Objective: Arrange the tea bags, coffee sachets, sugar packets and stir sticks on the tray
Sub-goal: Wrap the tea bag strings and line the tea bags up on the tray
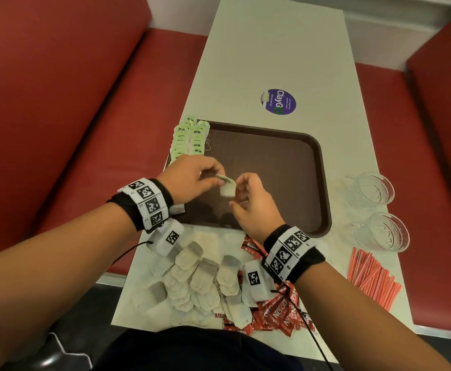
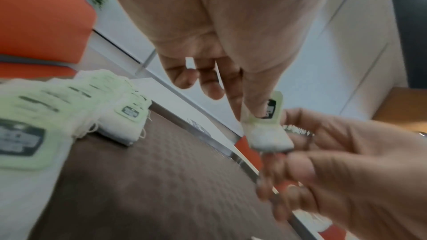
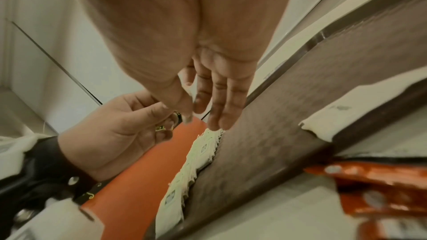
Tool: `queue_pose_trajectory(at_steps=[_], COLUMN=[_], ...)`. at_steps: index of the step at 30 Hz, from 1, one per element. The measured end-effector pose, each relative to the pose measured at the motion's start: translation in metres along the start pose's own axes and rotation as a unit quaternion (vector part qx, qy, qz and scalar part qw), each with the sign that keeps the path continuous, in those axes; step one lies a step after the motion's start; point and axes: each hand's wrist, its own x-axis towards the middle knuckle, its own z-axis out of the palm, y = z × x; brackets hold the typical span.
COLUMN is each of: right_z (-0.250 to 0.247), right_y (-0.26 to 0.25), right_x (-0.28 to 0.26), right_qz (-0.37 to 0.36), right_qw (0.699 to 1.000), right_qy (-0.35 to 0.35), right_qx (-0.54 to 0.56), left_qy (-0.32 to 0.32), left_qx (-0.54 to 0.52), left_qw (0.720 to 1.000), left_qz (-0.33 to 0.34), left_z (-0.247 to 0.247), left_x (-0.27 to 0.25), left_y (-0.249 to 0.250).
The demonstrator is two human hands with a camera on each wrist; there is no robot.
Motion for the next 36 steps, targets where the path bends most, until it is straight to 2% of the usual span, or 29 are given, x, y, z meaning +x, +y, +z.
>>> queue_pose_trajectory(at_steps=[3, 5, 7, 11, 14, 16, 20, 23, 26, 30, 33, 36], right_z=[-0.002, -0.006, -0.008, -0.004, 0.001, 0.005, 0.011, 0.014, 0.016, 0.015, 0.013, 0.015], right_y=[0.01, 0.014, 0.013, 0.011, 0.009, 0.01, 0.016, 0.019, 0.02, 0.019, 0.018, 0.017], right_x=[-0.007, -0.01, -0.016, -0.028, -0.037, -0.042, -0.051, -0.056, -0.057, -0.058, -0.058, -0.059], right_qz=[-0.009, -0.026, -0.057, -0.086, -0.088, -0.105, -0.109, -0.109, -0.115, -0.121, -0.121, -0.121], right_qw=[0.996, 0.984, 0.958, 0.911, 0.878, 0.859, 0.846, 0.838, 0.841, 0.843, 0.846, 0.845], right_qy=[-0.068, -0.131, -0.192, -0.269, -0.308, -0.317, -0.323, -0.33, -0.323, -0.32, -0.31, -0.301], right_qx=[-0.048, -0.121, -0.205, -0.301, -0.356, -0.388, -0.411, -0.422, -0.418, -0.415, -0.417, -0.425], left_qy=[0.077, 0.085, 0.044, -0.098, -0.119, -0.098, -0.051, -0.039, -0.066, -0.11, -0.103, -0.072], left_qx=[0.025, 0.07, 0.126, 0.197, 0.225, 0.239, 0.248, 0.274, 0.311, 0.321, 0.319, 0.266], left_qw=[0.995, 0.989, 0.983, 0.957, 0.948, 0.945, 0.938, 0.934, 0.924, 0.914, 0.918, 0.945], left_qz=[-0.055, -0.094, -0.128, -0.187, -0.192, -0.2, -0.238, -0.227, -0.212, -0.224, -0.212, -0.179], left_z=[-0.016, -0.024, -0.03, -0.03, -0.023, -0.02, -0.02, -0.014, -0.004, 0.002, 0.0, -0.001], left_x=[0.0, 0.003, 0.009, 0.02, 0.029, 0.035, 0.041, 0.043, 0.042, 0.042, 0.039, 0.024], left_y=[-0.009, -0.022, -0.037, -0.054, -0.059, -0.061, -0.063, -0.057, -0.048, -0.048, -0.038, -0.017])
